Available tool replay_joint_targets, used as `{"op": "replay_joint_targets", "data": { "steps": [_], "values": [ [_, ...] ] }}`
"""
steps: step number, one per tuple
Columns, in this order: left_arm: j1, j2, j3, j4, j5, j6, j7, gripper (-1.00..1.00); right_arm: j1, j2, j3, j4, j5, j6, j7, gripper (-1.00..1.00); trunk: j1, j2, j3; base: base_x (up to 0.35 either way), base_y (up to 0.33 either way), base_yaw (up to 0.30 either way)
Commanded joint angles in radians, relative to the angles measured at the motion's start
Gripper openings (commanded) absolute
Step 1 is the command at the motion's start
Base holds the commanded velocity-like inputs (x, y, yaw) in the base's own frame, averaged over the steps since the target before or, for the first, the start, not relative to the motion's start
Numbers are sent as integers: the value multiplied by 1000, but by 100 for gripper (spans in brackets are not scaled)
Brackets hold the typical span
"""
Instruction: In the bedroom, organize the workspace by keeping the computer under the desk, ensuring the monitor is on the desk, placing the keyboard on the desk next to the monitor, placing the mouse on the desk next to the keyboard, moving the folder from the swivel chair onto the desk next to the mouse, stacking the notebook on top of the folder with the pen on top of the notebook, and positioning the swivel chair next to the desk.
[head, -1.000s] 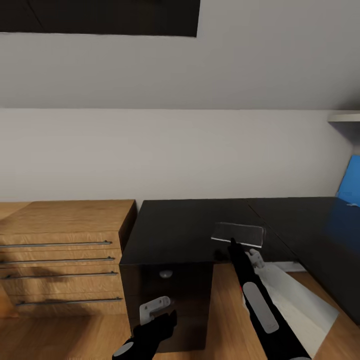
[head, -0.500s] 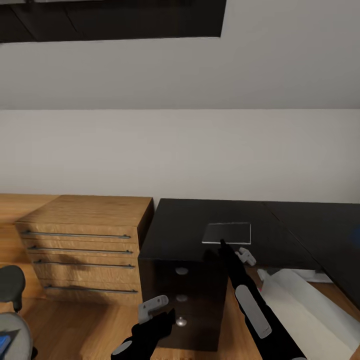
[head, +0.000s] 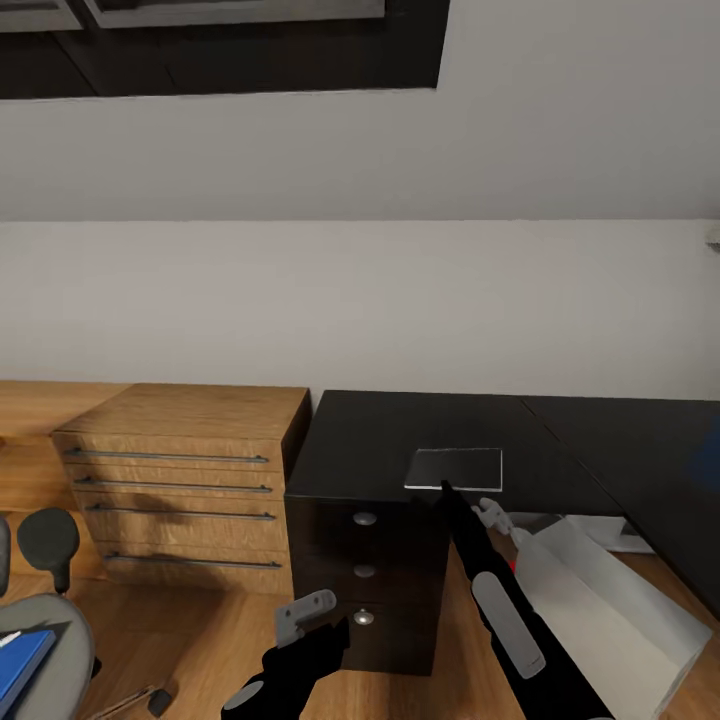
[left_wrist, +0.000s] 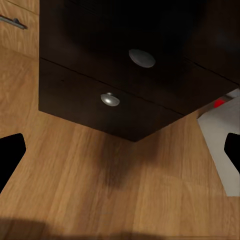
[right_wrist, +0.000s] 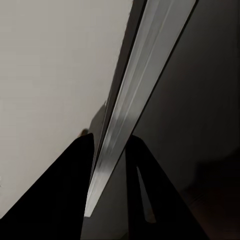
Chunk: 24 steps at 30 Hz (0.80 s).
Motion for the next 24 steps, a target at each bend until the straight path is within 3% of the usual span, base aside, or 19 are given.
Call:
{"op": "replay_joint_targets", "data": {
  "steps": [1,7,11,14,15,16,24],
  "values": [
    [-1,1,-1,-1,2,5,6,100,4,0,2,-1,-13,-6,8,-100,0,-1,-1,-7,0,0],
    [-1,1,-1,-1,2,5,6,100,22,-7,-3,-4,-40,-7,30,-100,0,-1,-1,-2,0,0],
    [-1,1,-1,-1,2,5,6,100,26,-54,-7,-4,-89,-6,44,-100,0,-1,-1,-3,0,0],
    [-1,1,-1,-1,2,5,6,100,27,-97,-8,-2,-164,-3,103,-100,0,-1,-1,-122,0,0],
    [-1,1,-1,-1,2,5,6,100,27,-119,-8,-1,-216,17,151,-100,0,-1,-1,-72,0,0],
    [-1,1,-1,-1,2,5,6,100,27,-124,-8,-1,-227,37,168,-100,0,-1,-1,-46,0,0],
    [-1,1,-1,-1,2,5,6,100,27,-135,-9,25,-244,124,286,-100,0,-1,-1,-13,0,0]
  ]
}}
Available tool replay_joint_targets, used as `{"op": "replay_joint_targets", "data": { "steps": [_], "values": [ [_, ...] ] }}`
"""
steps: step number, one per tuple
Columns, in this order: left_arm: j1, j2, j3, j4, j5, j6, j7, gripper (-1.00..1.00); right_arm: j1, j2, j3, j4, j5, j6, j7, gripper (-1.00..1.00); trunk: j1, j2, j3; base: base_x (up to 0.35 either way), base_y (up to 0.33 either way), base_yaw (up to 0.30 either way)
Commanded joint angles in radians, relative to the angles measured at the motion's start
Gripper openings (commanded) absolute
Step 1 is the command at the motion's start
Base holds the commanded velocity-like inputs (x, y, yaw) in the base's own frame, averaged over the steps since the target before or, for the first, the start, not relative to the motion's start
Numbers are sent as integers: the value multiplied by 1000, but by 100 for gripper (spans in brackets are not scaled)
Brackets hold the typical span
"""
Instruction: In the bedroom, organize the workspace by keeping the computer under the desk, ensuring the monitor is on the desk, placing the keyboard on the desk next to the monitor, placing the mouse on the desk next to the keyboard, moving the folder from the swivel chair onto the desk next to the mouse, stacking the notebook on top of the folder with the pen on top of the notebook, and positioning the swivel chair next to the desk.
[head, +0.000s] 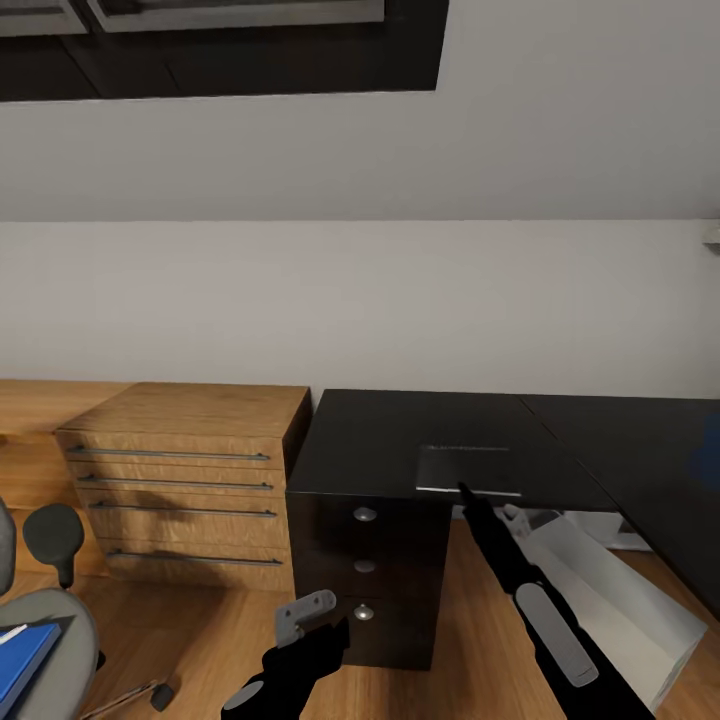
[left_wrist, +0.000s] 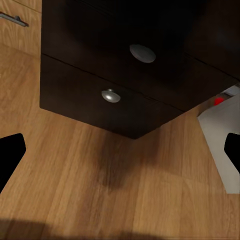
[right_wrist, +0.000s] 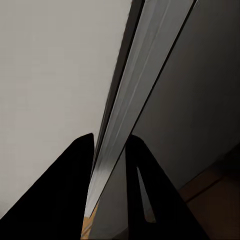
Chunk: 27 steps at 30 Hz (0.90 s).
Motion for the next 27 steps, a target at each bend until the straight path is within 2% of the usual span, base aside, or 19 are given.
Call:
{"op": "replay_joint_targets", "data": {
  "steps": [1,10,16,27],
  "values": [
    [-1,1,-1,-1,2,5,6,100,-1,-1,3,3,-12,1,9,-100,0,-1,-1,-3,0,0],
    [-1,0,-2,-2,2,5,6,100,-1,-3,3,12,-9,13,21,-100,0,-1,-1,0,0,0],
    [-1,-6,-7,-5,2,6,3,100,-1,-4,3,11,-3,70,25,-100,0,-1,-1,0,0,0],
    [-1,-9,-9,-6,2,6,7,100,-1,-4,3,11,-2,84,25,-100,42,-78,-36,0,0,0]
  ]
}}
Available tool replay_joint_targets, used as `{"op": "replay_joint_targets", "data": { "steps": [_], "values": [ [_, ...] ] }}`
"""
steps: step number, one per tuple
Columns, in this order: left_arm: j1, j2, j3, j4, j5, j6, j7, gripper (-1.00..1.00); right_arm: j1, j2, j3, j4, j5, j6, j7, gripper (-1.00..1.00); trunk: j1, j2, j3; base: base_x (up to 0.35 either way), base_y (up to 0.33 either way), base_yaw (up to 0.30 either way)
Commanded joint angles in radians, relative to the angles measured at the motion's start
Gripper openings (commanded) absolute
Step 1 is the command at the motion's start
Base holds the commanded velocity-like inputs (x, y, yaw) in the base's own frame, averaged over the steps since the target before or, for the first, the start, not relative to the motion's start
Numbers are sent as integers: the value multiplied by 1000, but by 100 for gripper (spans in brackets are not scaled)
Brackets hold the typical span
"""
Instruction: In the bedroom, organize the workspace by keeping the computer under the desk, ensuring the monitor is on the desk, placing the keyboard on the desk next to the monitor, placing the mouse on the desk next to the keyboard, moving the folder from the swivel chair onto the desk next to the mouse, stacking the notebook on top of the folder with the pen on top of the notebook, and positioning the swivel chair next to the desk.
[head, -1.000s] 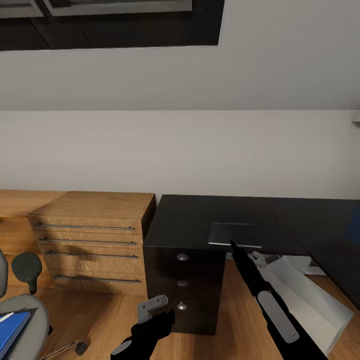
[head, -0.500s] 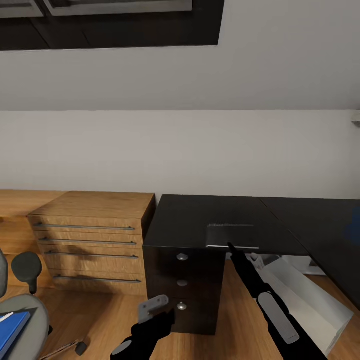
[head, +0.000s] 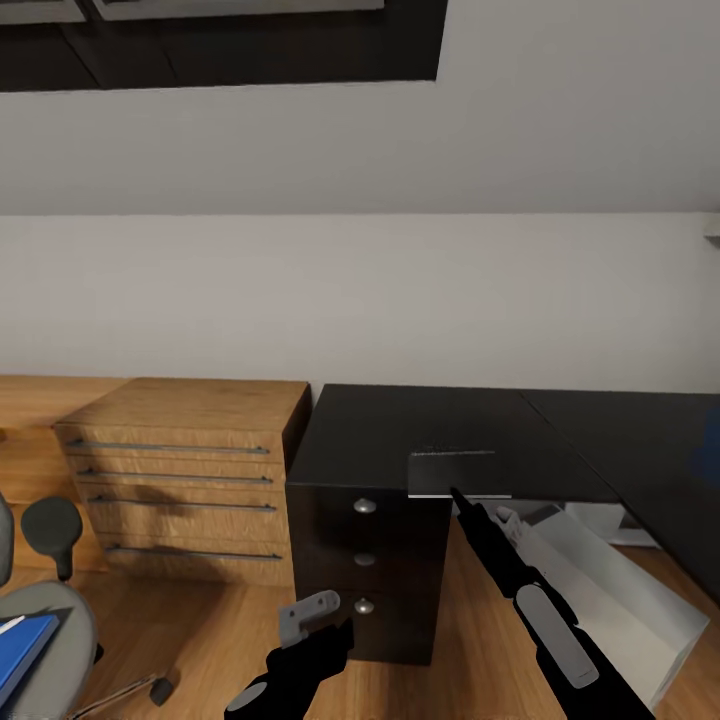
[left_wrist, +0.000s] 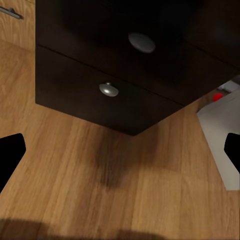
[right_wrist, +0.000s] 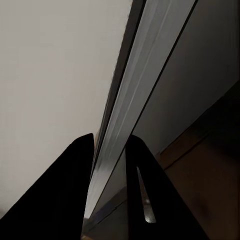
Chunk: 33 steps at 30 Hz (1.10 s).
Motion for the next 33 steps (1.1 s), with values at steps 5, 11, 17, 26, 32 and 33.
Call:
{"op": "replay_joint_targets", "data": {
  "steps": [5,11,17,26,32,33],
  "values": [
    [-1,1,-1,-1,2,5,5,100,-1,-1,1,0,-12,4,4,-100,4,-8,-4,0,0,0],
    [-1,3,2,-1,2,4,-6,100,-1,-1,1,0,-12,4,1,-100,4,-8,-4,4,0,0],
    [-1,5,2,-1,2,4,-6,100,-1,-1,1,0,-12,8,-4,-100,4,-8,-4,151,0,0],
    [-1,7,4,-1,2,4,-4,100,-1,-1,1,0,-12,10,-4,-100,4,-8,-4,145,0,0],
    [-1,7,4,-1,2,4,-3,100,-1,-1,1,0,-12,10,-4,-100,4,-8,-4,18,0,0],
    [-1,7,4,-1,2,4,-3,100,-1,-1,1,0,-12,10,-4,-100,4,-8,-4,3,0,0]
  ]
}}
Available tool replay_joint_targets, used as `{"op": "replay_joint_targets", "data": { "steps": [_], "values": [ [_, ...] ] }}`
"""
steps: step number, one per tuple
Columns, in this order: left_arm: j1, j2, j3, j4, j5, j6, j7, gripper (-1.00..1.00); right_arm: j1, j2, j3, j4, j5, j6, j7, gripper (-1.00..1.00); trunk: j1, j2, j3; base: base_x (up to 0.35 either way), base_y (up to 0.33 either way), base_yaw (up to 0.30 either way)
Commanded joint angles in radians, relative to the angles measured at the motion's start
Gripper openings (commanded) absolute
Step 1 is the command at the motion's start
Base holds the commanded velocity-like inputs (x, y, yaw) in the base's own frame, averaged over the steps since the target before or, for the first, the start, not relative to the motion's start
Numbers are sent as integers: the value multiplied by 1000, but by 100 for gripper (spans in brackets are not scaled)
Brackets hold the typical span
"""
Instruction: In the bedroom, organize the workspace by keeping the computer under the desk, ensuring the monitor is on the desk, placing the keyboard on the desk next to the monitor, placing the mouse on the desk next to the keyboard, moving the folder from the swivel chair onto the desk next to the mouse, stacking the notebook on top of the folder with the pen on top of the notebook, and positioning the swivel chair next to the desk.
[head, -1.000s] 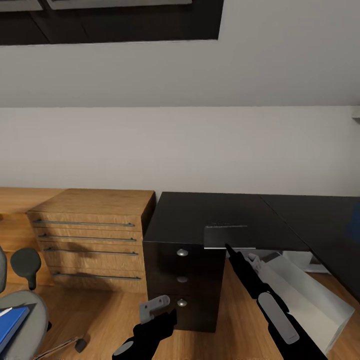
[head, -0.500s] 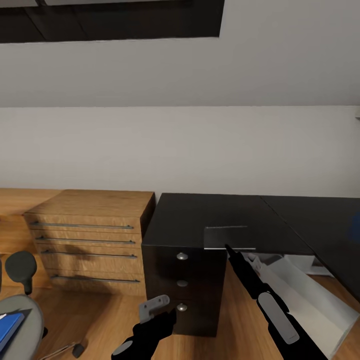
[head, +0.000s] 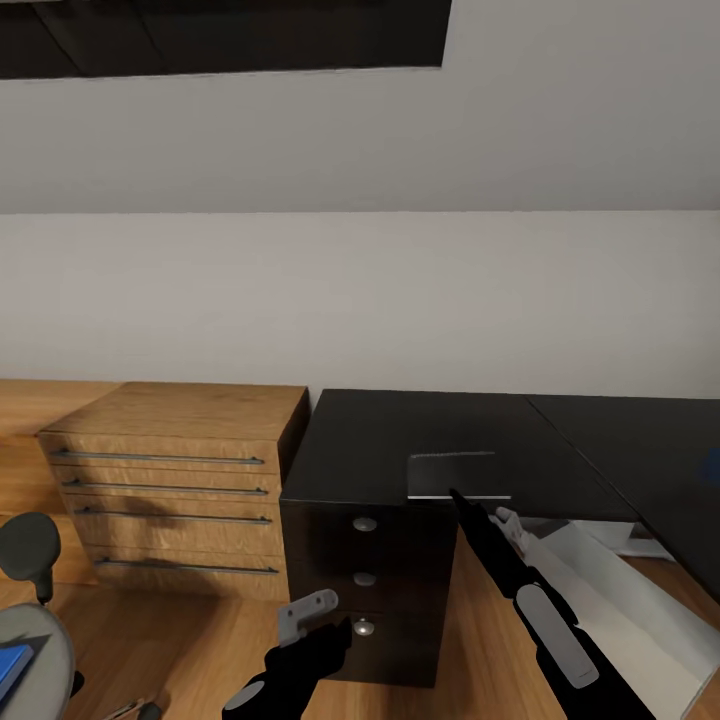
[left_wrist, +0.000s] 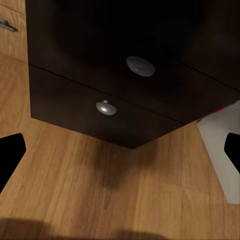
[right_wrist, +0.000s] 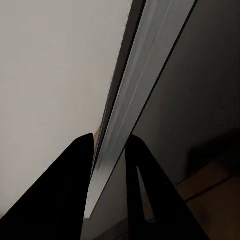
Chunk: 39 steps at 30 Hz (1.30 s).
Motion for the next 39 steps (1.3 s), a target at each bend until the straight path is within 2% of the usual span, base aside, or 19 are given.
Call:
{"op": "replay_joint_targets", "data": {
  "steps": [1,3,4,19,27,39],
  "values": [
    [-1,1,-2,-1,2,5,6,100,-1,-1,1,0,-11,4,4,-100,0,-1,-1,1,0,0],
    [-1,1,-2,-1,2,5,7,100,-1,-1,1,0,-11,4,4,-100,0,-1,-1,1,0,0],
    [-1,1,-2,-1,2,5,7,100,-1,-1,1,0,-11,4,4,100,0,-1,-1,0,0,0],
    [-1,1,-1,-1,2,5,7,100,-1,-1,1,1,-11,4,7,100,0,-1,-1,0,0,0],
    [-1,2,0,-1,2,5,7,100,-1,-1,1,2,-11,4,5,100,0,-1,-1,-216,0,0],
    [-1,3,1,-1,2,5,8,100,-1,1,1,2,-13,4,4,100,0,-1,-1,-23,0,0]
  ]
}}
